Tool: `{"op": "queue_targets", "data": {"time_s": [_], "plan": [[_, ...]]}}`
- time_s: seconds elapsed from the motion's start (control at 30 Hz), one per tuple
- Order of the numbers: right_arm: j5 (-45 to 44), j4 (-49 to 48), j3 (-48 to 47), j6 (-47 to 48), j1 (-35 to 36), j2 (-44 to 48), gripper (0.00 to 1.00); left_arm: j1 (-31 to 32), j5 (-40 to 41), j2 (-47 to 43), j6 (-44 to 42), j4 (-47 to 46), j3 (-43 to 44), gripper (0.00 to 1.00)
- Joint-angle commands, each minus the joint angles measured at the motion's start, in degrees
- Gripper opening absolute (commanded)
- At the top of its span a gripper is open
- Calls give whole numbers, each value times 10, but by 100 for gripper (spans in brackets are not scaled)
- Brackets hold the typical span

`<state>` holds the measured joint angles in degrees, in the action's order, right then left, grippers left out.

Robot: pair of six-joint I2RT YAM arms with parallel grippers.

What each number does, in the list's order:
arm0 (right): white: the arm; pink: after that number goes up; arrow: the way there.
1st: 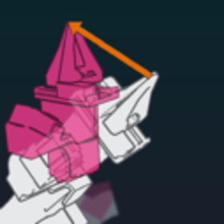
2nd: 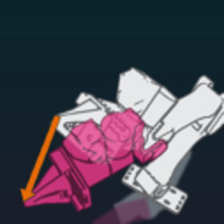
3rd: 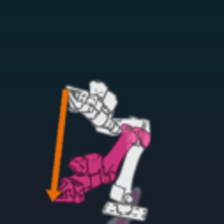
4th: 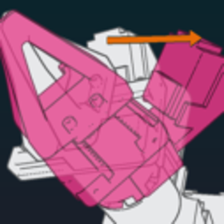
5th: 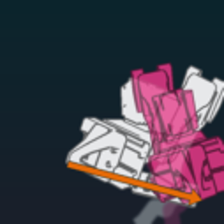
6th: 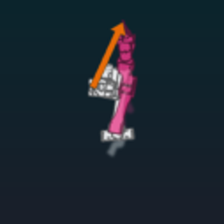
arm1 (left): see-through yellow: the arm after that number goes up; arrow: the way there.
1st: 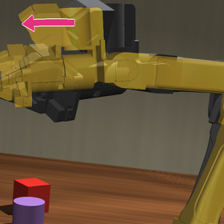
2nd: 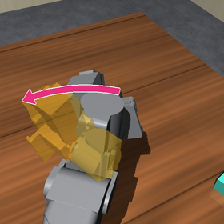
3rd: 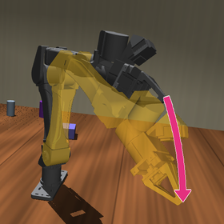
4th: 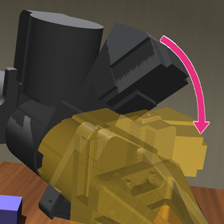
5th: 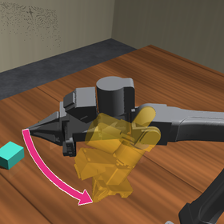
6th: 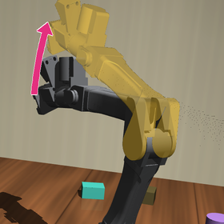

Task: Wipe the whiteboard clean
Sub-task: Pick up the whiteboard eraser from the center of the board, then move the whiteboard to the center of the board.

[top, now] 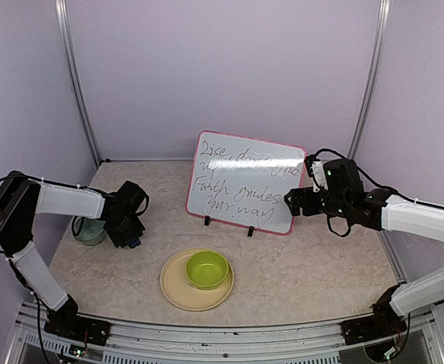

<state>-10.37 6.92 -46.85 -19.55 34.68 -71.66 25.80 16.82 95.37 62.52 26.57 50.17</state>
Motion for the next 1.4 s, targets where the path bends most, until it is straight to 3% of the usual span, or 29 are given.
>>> {"op": "queue_targets", "data": {"time_s": [0.0, 0.1, 0.3, 0.43, 0.57, 0.67, 0.8, 1.07, 1.37], "plan": [[-1, -9, 5, 0, -6, 6, 96, -2, -9, 6, -7, -14, -11, 26], [-2, -6, 2, 3, -6, 8, 96, 0, -16, -3, -17, -29, -18, 16], [-3, 3, -7, 13, -11, 11, 96, 31, 20, -50, -47, -45, -18, 15], [-2, 6, -9, 15, -13, 12, 96, 53, 37, -94, -81, -64, -18, 14], [-2, 9, -11, 17, -14, 11, 96, 67, 9, -138, -161, -128, -28, 22], [0, 11, -14, 18, -21, 12, 97, 78, -13, -170, -216, -162, -32, 21], [7, 16, -21, 19, -30, 16, 97, 81, -52, -202, -272, -187, -28, 0], [6, 26, -40, 22, -45, 22, 97, 82, -159, -230, -348, -225, -21, 0], [20, 27, -43, 9, -73, 19, 96, 92, -214, -299, -373, -287, -56, 7]]}}
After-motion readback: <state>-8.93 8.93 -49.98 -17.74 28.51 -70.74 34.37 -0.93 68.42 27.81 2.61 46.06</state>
